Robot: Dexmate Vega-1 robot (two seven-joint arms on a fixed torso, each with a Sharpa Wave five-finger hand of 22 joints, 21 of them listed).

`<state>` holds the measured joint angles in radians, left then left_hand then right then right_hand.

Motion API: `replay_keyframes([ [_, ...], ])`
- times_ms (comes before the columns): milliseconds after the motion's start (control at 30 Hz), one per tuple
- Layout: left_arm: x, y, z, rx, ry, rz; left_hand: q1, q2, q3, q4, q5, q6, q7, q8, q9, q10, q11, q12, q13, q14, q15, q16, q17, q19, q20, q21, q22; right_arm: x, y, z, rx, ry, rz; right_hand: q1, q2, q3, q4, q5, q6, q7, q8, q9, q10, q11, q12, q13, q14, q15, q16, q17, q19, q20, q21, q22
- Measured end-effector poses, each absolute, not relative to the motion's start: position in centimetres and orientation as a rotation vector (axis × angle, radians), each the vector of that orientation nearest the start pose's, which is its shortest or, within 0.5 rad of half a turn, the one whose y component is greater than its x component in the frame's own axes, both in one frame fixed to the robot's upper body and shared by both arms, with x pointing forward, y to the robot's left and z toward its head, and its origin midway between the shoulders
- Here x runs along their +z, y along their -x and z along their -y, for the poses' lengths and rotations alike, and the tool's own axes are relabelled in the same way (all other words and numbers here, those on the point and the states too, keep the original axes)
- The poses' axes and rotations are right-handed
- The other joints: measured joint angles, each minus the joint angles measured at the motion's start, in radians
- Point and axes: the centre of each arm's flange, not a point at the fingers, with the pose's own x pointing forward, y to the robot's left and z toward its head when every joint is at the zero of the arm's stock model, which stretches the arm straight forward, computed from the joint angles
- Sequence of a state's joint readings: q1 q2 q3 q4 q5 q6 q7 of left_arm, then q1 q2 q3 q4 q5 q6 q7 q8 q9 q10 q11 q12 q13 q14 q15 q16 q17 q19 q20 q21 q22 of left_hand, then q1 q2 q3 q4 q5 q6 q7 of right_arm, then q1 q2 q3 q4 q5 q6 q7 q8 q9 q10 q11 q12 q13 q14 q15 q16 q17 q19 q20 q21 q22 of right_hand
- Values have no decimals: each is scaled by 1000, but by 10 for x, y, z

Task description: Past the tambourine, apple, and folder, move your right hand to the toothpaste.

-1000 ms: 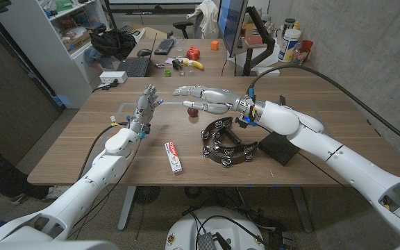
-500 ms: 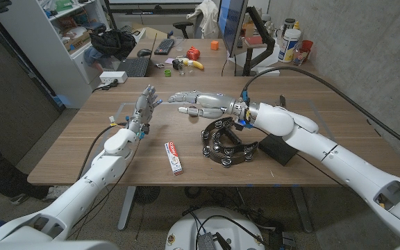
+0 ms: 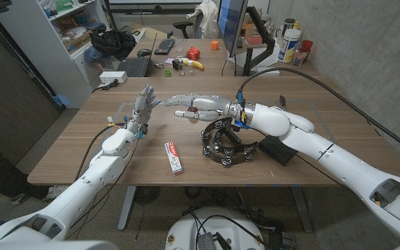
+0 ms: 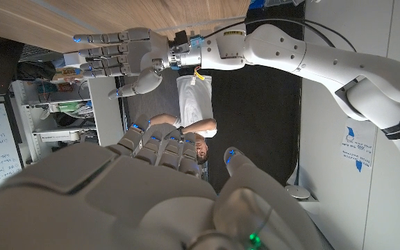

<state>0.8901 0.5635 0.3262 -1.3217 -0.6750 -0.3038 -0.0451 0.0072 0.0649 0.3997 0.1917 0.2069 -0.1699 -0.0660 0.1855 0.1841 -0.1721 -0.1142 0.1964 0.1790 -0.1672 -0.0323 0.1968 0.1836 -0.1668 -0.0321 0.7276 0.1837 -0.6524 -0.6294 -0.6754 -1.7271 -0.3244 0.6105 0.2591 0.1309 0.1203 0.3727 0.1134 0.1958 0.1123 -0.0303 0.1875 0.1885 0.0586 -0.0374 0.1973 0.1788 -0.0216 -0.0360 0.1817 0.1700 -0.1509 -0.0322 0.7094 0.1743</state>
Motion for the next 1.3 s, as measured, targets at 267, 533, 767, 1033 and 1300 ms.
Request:
replay_keyframes([
  [267, -36, -642, -325, -177, 32, 592, 0, 0, -2, -2, 0, 0, 0, 0, 0, 0, 0, 0, 0, 0, 0, 0, 0, 0, 0, 0, 0, 31, -495, 52, 822, 1269, 1268, 0, 0, -4, -4, 0, 0, 0, 0, 0, 0, 0, 0, 0, -4, 4, 0, 0, 0, 0, 0, 0],
  [533, -37, -642, -326, -177, 32, 592, 0, 0, -6, 0, 0, 0, 0, 0, 0, 0, 0, 0, 0, 0, 0, 0, 0, 0, 0, 0, 0, 27, -498, 49, 832, 1282, 1259, 0, 0, -4, -4, 0, 0, 0, 0, 0, 0, 0, 0, 0, -5, 6, 0, 0, 0, 0, -7, 0],
  [767, -37, -643, -326, -176, 32, 592, 0, 0, -6, 0, 0, 0, 0, 0, 0, 0, 0, 0, 0, 0, 0, 0, 0, 0, 0, 0, 0, 24, -499, 47, 841, 1288, 1251, 0, 0, -4, -4, 0, 0, 0, 0, 0, -4, -4, 0, 0, -5, 6, 0, 0, 0, 0, -7, 0],
  [1033, -37, -642, -325, -178, 33, 593, 0, 0, -6, 0, 0, 0, 0, 0, 0, 0, 0, 0, 0, 0, 0, 0, 0, 0, 0, 0, 0, 20, -499, 46, 855, 1296, 1245, 0, 0, -4, -4, 0, -4, -4, 0, 0, -4, -4, 0, 0, -5, 6, 0, 0, 0, 0, -11, 0],
  [1300, -37, -639, -322, -183, 31, 597, 0, 0, -14, 0, 0, 0, 0, 0, 0, 0, 0, 0, 0, 0, 0, 0, 0, 0, 0, 0, 0, 16, -499, 46, 869, 1307, 1237, 0, 0, -1, -7, 0, -4, -4, 0, 0, -13, -5, 0, 0, -5, 6, 0, -3, 0, 0, -15, 0],
])
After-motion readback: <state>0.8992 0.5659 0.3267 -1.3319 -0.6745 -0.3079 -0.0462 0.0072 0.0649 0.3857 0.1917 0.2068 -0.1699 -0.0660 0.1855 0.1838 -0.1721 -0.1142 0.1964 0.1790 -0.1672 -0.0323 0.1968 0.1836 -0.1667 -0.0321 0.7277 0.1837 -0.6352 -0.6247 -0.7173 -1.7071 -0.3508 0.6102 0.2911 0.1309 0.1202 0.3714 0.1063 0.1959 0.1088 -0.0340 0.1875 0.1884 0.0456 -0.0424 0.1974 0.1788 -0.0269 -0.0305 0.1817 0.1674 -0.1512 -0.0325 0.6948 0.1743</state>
